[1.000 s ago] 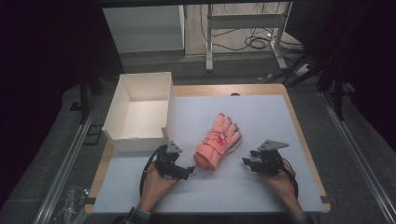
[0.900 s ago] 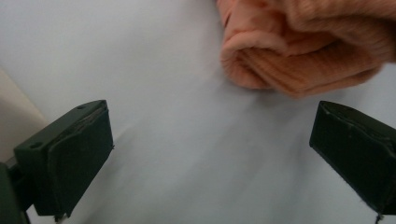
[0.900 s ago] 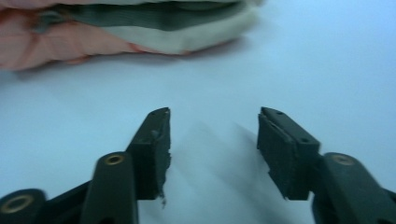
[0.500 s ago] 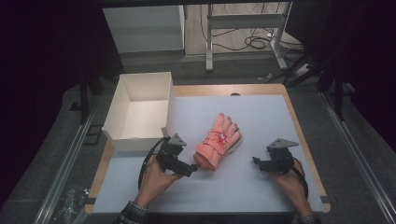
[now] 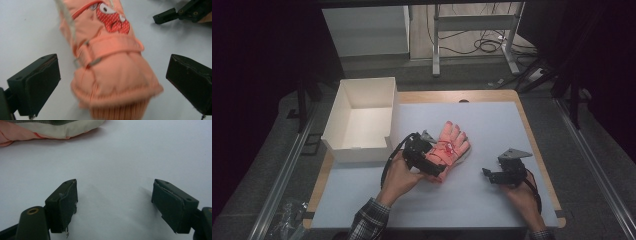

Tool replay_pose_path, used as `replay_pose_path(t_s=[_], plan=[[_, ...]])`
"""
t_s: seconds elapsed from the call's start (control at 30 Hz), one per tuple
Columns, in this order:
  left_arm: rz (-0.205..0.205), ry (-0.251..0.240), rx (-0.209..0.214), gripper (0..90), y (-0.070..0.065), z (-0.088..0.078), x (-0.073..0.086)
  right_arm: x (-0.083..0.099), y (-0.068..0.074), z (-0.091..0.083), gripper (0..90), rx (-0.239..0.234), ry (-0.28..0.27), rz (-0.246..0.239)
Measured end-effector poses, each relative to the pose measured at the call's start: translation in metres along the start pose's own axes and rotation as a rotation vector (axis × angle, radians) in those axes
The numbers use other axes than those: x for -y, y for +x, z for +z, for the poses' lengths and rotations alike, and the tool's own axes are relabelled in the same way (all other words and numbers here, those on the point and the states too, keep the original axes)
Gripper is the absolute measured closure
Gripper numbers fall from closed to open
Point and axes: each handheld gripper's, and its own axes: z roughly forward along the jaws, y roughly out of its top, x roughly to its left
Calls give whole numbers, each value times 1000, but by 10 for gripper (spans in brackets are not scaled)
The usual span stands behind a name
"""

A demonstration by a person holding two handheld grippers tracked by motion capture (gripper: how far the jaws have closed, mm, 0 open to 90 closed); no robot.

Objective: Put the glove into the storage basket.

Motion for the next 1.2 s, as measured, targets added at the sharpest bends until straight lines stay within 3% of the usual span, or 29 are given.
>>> replay_pose_path(t_s=[0.23,0.53,0.67,0.77,0.87,0.97,1.2], plan=[[-2,69,-67,0,-2,32,-9,0,0,0,212,-1,0,3],[-26,133,-49,0,-2,59,5,0,0,0,212,1,0,1],[-18,184,-58,0,-2,71,15,0,0,0,212,1,0,1],[-34,191,-52,0,-1,74,21,0,0,0,212,1,0,0],[-19,194,-72,6,-4,74,23,0,0,0,212,1,0,0],[-22,204,-82,64,-7,73,21,0,1,0,212,1,0,1],[0,204,-71,336,-6,63,20,0,1,0,212,1,0,1]])
